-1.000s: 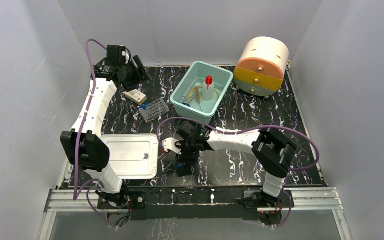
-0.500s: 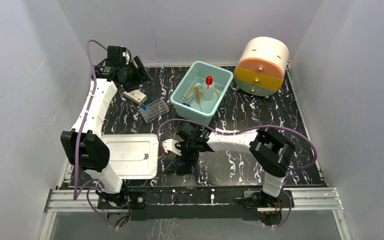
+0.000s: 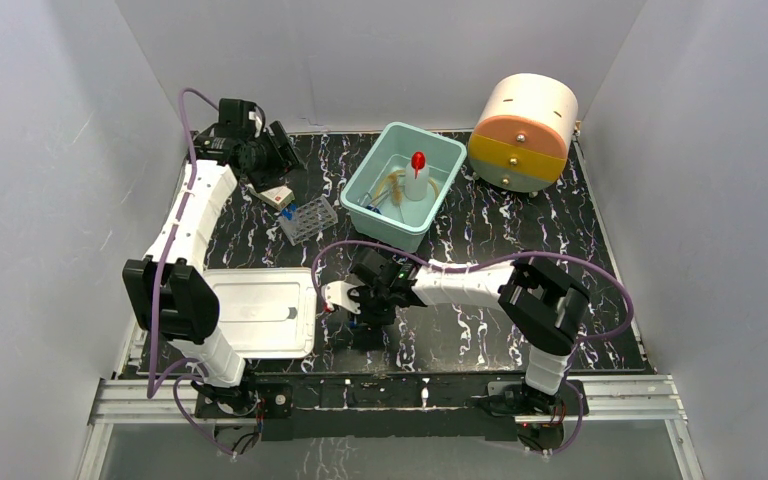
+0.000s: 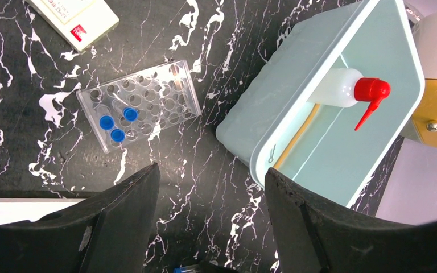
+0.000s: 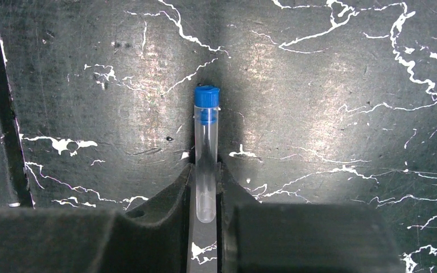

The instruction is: Organize the chemistry lab equipment

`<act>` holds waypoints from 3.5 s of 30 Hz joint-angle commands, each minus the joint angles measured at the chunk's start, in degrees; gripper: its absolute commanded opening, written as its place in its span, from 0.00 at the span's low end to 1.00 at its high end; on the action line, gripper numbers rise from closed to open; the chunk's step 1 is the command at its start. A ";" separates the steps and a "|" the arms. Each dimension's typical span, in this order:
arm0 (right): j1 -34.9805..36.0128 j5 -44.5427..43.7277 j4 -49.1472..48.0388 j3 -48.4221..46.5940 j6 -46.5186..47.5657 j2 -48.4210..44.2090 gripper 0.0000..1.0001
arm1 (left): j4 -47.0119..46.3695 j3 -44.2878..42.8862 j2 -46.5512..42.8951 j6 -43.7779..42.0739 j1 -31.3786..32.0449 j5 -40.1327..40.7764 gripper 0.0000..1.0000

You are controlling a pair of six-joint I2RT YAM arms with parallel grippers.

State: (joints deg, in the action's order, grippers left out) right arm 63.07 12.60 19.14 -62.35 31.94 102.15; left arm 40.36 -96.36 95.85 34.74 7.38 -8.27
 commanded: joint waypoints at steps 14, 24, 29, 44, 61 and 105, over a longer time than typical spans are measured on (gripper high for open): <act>-0.49 -6.14 -10.69 2.59 -7.65 -9.02 0.18 | -0.27 5.21 -6.20 1.65 0.01 0.16 0.66; -3.03 -13.18 -21.73 6.25 -13.09 -12.85 0.19 | -5.09 13.40 -10.50 3.72 0.01 -8.90 0.65; -3.77 -16.46 -23.27 3.12 -14.44 -10.87 0.20 | -6.68 20.87 -14.54 2.94 0.01 -14.98 0.65; -5.24 -13.42 -28.03 -0.45 -18.79 -9.55 0.20 | -21.46 40.84 -16.37 11.67 4.00 -32.30 0.62; -5.61 -12.95 -28.28 -0.07 -19.13 -9.78 0.20 | -25.16 44.02 -14.29 13.25 5.76 -31.26 0.30; -6.21 -8.61 -25.13 2.01 -21.88 -17.87 0.58 | 2.91 20.32 -14.99 -0.48 5.72 3.72 0.09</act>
State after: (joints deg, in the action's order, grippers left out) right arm 57.25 3.97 -5.91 -60.20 10.85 88.47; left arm 31.64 -67.81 81.60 39.97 13.04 -18.06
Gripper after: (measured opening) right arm 0.577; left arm 0.152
